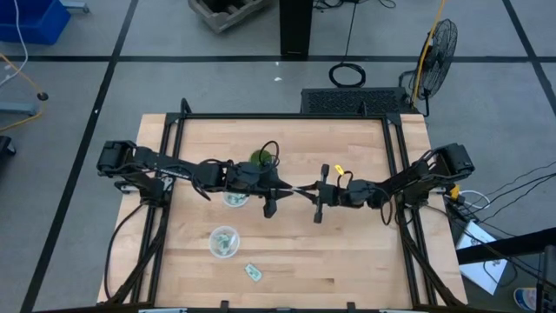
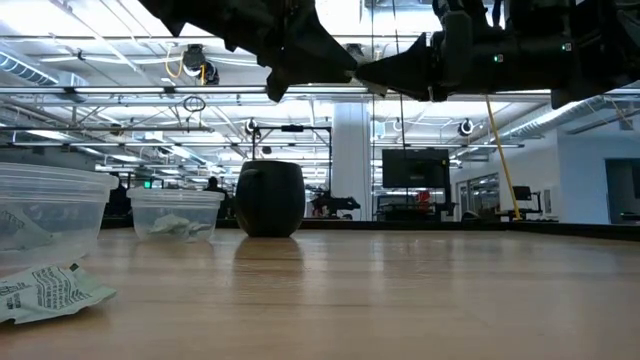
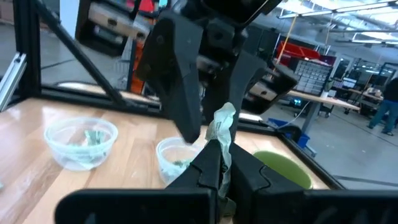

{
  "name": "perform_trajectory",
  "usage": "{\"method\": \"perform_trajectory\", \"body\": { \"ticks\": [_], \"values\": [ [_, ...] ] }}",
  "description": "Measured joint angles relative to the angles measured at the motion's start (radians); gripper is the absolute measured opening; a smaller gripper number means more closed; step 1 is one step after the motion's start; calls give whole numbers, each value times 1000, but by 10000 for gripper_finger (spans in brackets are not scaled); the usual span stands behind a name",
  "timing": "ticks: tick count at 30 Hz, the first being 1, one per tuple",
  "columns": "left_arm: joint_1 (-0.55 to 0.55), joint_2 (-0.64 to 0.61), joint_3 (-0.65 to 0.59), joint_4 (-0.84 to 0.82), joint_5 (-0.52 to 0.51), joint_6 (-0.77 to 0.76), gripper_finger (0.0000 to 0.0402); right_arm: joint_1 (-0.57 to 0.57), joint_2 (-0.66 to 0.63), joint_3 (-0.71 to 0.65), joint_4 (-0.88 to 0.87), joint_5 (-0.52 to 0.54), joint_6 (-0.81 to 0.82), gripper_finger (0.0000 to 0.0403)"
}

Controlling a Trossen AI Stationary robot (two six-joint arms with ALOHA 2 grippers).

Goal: Pick and place Stevia / Truvia into bins
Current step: Put the green stevia packet into the bottom transparent container

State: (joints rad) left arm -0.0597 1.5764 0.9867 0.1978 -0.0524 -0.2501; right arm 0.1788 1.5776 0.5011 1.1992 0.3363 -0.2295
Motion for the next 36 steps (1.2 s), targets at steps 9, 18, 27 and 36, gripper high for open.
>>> {"method": "perform_trajectory", "body": {
  "ticks": [9,18,27,36],
  "values": [
    [0,0,0,36,-1,36,101,-1,0,0,30,-6,0,6],
    [0,0,0,43,1,73,101,-4,0,0,30,-73,8,6],
    [0,0,-1,42,1,82,21,-9,0,0,16,-74,37,6],
    [-2,0,-1,42,0,112,6,-9,0,-1,15,-74,38,10]
  ]
}}
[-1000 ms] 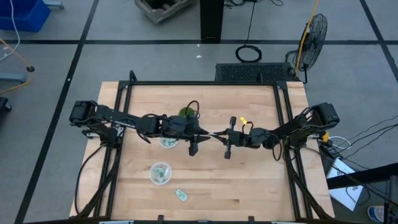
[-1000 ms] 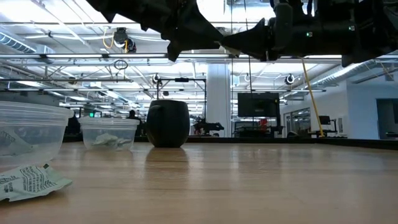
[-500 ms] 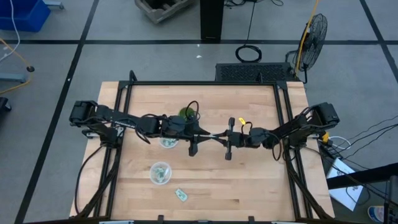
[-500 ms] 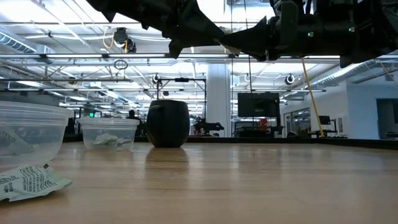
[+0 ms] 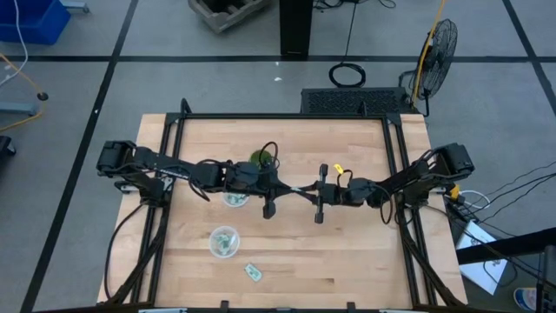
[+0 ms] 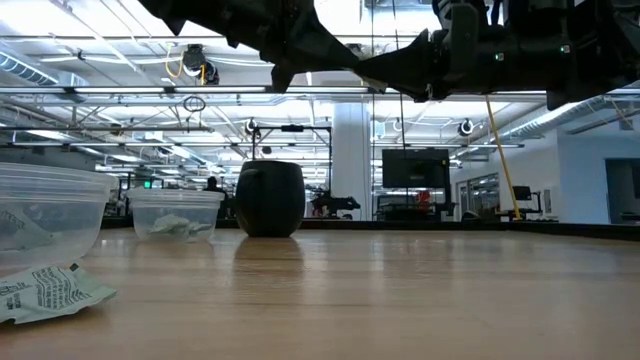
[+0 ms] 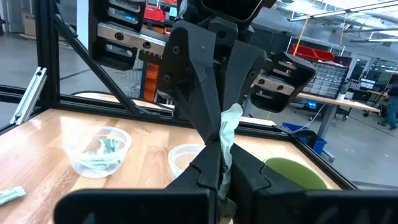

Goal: Pick and place Stevia / Truvia into bins
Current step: Put the green stevia packet into the bottom transparent container

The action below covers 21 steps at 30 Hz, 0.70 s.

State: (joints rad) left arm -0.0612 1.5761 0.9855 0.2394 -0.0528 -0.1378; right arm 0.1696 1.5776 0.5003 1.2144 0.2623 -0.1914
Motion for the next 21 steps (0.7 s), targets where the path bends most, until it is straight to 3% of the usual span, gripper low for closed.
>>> {"method": "perform_trajectory", "body": {
  "ticks": [8,12,17,21],
  "values": [
    [-1,0,0,-14,0,4,4,0,-1,3,-65,17,118,64],
    [2,-2,2,-16,-9,1,5,1,2,2,-179,21,193,103],
    [0,-1,2,-126,1,-3,5,2,0,2,-326,22,296,140],
    [1,0,2,-338,69,2,3,3,0,2,-425,22,352,153]
  ]
}}
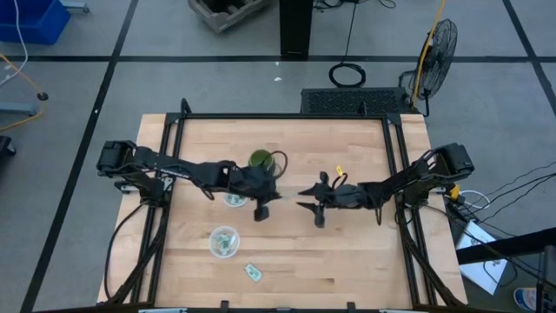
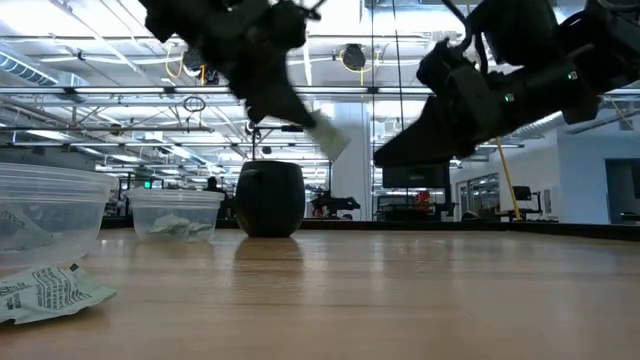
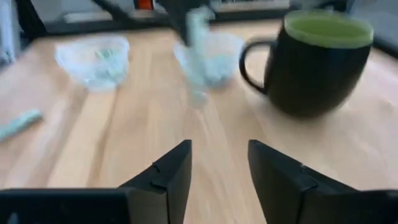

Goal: Pick and place Stevia / Truvia into bins
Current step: Put the green stevia packet into the bottom transparent container

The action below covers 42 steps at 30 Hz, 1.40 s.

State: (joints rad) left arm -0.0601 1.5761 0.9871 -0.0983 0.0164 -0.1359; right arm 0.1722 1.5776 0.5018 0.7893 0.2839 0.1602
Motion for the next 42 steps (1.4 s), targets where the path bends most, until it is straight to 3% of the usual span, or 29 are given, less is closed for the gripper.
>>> {"method": "perform_trajectory", "body": {
  "ticks": [6,10,16,21,25,30,42],
  "values": [
    [-50,-8,0,-265,147,32,3,-2,0,0,-18,0,-1,153],
    [-120,-67,37,-395,166,15,5,-2,0,0,-13,0,-16,152],
    [-256,-161,125,-670,114,-258,6,-2,0,0,-17,1,-15,151],
    [-362,-170,108,-819,56,-461,3,-2,0,0,-16,1,-15,151],
    [-407,-158,44,-820,0,-536,7,-1,0,0,-14,1,-15,151],
    [-403,-161,-12,-809,8,-601,5,-1,0,0,-11,0,12,151],
    [-358,-161,-29,-744,-51,-653,63,0,0,0,-9,-1,12,151]
  ]
}}
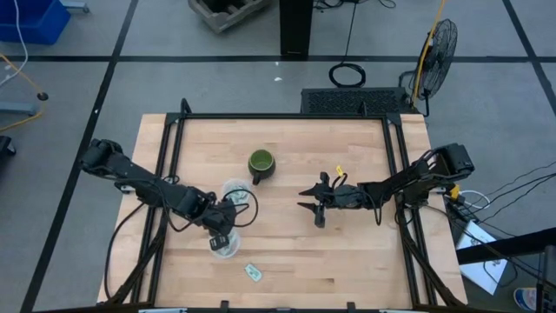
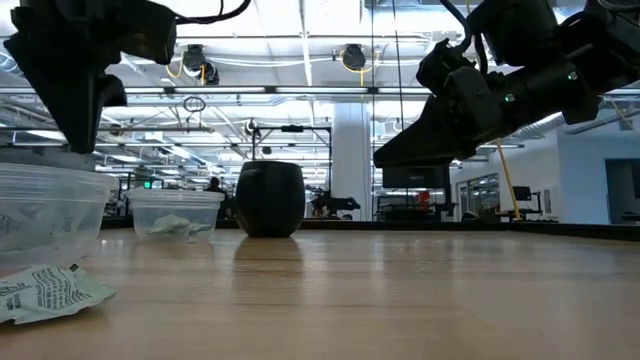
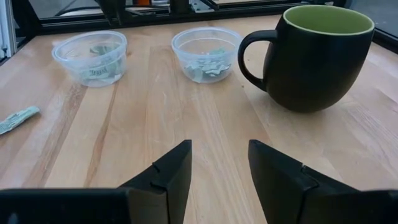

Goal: Pick and place Stevia / Truvia into bins
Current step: Put the green stevia packet into the bottom transparent container

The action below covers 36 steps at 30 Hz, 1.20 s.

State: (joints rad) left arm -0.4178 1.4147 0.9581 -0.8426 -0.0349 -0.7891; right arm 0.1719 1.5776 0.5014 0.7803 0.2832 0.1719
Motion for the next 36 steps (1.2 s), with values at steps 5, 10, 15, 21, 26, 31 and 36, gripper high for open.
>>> {"method": "perform_trajectory", "body": {
  "ticks": [5,10,15,21,26,31,36],
  "values": [
    [5,0,0,86,2,0,66,0,0,0,0,0,0,151],
    [4,0,0,235,47,9,67,0,0,0,1,-22,0,151],
    [4,0,0,405,99,129,67,3,0,-1,47,-232,-34,151],
    [4,0,0,553,106,422,67,27,0,-1,145,-261,-43,151],
    [7,47,0,576,118,462,67,27,0,-1,143,-260,-52,151],
    [14,173,0,638,251,436,67,27,0,-1,143,-259,-53,151],
    [34,294,52,657,379,467,67,25,0,-1,143,-259,-53,151]
  ]
}}
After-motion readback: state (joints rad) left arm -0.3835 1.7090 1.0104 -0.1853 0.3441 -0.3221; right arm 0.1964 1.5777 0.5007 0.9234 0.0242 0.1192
